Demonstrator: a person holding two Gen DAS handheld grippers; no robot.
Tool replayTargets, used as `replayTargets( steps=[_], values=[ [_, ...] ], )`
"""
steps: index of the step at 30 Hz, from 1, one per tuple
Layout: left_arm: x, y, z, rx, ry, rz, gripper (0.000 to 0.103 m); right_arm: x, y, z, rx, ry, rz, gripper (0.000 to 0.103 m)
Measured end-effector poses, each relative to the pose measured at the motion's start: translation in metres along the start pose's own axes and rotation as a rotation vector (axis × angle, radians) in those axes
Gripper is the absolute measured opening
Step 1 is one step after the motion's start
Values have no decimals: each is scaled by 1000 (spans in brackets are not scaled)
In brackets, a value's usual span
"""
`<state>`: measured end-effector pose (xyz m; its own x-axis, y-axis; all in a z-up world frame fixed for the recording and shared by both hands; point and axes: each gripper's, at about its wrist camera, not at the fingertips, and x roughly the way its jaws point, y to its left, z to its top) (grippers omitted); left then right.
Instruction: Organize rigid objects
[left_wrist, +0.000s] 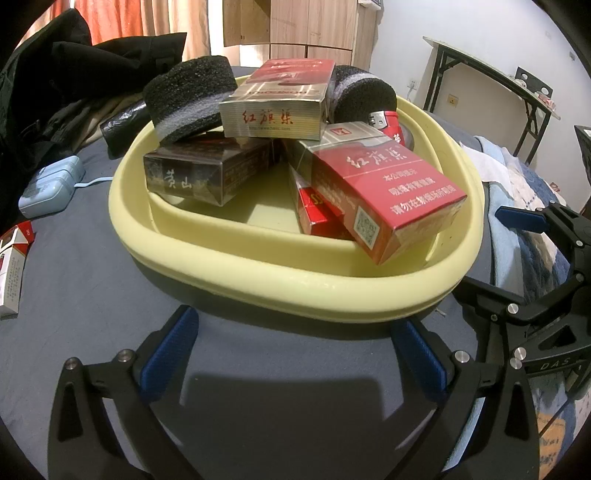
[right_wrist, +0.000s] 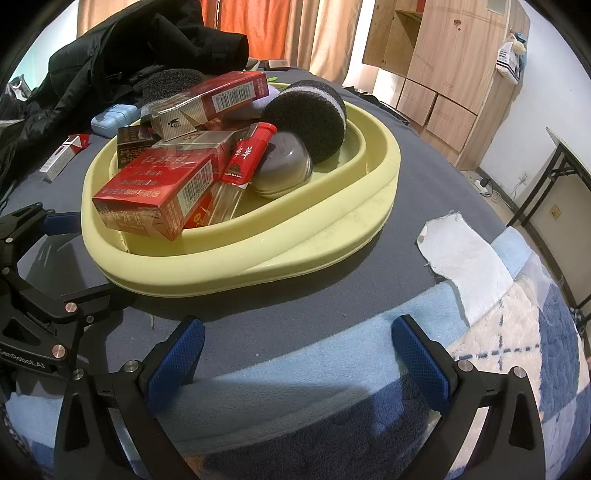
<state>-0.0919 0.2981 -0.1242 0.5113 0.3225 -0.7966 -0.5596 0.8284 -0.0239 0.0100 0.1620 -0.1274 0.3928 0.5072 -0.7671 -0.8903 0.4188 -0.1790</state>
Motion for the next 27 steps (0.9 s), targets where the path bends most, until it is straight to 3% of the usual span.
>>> replayTargets(
  steps=[27],
  values=[
    [0,0,-1,1,-2,-2,103,-1,0,0,0,1,1,103]
  ],
)
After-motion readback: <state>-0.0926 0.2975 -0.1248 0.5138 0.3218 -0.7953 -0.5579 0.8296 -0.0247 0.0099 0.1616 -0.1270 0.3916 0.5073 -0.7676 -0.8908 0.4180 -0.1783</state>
